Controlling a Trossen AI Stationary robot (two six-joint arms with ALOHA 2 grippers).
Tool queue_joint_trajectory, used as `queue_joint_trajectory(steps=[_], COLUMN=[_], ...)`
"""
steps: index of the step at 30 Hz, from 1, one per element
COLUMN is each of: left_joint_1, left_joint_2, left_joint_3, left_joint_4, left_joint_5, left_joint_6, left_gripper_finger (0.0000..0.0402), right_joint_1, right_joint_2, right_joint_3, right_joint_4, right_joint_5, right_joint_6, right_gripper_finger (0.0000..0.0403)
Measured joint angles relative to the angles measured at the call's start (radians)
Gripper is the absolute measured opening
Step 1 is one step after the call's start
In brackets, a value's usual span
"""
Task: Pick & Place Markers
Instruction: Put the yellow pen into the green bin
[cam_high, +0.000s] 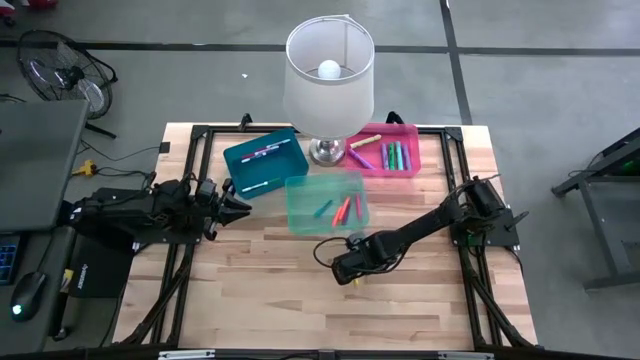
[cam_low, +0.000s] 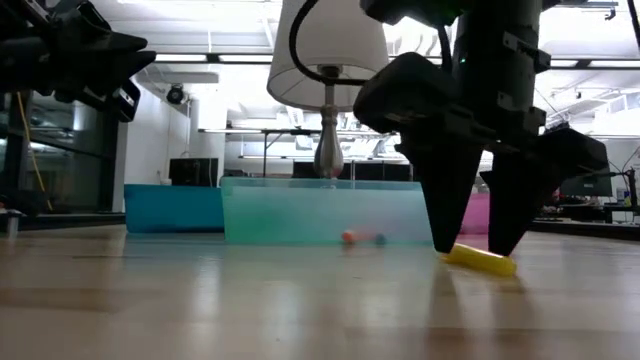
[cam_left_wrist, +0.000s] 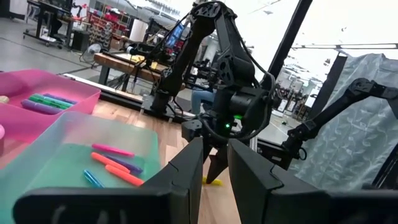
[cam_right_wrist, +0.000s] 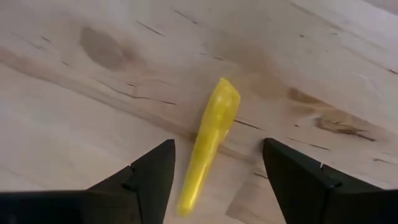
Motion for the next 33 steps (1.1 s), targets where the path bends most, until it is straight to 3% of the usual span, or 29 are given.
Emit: queue_joint_trajectory(steps=[7, 15, 30, 33], left_joint_1=[0.0, 0.0, 0.0, 0.0], left_joint_2=[0.0, 0.0, 0.0, 0.0], left_joint_3=[0.0, 0.0, 0.0, 0.0], left_joint_4=[-0.007, -0.008, -0.008, -0.008], left_joint_5=[0.0, 0.0, 0.0, 0.0], left_joint_6=[0.0, 0.0, 0.0, 0.0], left_gripper_finger=[0.0074, 0.0074, 0.0074, 0.0074], right_joint_1=[-0.001, 0.002, 0.05, 0.052], right_joint_2=[0.051, 0.059, 0.062, 0.061], right_joint_3=[0.005, 0.003, 0.004, 0.004], right_joint_4=[0.001, -0.018, -0.102, -0.103], right_joint_5=[-0.012, 0.043, 0.056, 0.062], right_joint_6=[0.001, -0.023, -0.24, -0.25], right_gripper_finger=[0.0203, 0.015, 0.0035, 0.0029])
